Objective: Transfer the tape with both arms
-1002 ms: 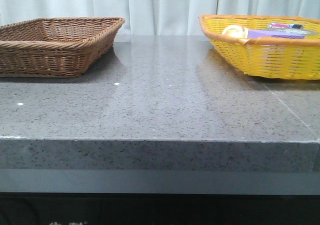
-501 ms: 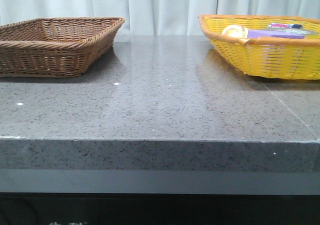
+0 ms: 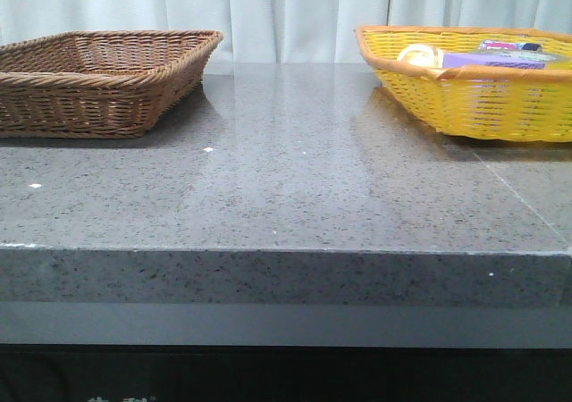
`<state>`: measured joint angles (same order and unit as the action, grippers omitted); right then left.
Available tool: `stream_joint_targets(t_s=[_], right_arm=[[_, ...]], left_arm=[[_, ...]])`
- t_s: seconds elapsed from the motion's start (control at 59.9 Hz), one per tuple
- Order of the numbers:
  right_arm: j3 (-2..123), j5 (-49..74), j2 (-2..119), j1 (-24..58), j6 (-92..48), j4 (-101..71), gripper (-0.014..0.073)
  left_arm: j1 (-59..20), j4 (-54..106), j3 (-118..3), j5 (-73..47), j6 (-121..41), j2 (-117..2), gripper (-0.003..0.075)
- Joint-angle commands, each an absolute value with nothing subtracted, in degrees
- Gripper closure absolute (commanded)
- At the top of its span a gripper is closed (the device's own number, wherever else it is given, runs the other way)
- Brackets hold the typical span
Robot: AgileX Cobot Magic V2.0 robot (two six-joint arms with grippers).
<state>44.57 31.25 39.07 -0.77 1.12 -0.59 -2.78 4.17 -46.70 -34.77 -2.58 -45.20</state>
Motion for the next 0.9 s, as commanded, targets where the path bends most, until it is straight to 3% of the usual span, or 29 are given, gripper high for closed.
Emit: stream_joint_targets(t_s=[0.0,0.134,0.217,0.401,0.885], right_arm=[[46.1,27.6,39.6,-1.1,1.0,0.0,0.0468],[46.1,27.6,39.6,-1.1,1.0,0.0,0.0131],[46.3,28.1,39.6,-1.1,1.1,0.0,0.0061],[53.2,36.4,46.3,-1.1,2.1,0.0,0.0088],[83.4,51.2,75.9,-5.7,2.6,-2.2,0.0088]], left_arm=[[-2.7,4.0,-48.7,-28.8,-2.5,-45.5,0.0623],[-2.7,4.0,-48.7,-27.3,-2.5,-45.5,0.0318],[-2.7,4.0,-48.7,-25.8,-2.5,-45.5,0.0204],[-5.9,4.5,-49.4,-25.4,-2.7,-45.5,0.0246],[-33.8,4.5,-51.1,-26.2,-5.2,-45.5,0.0248]])
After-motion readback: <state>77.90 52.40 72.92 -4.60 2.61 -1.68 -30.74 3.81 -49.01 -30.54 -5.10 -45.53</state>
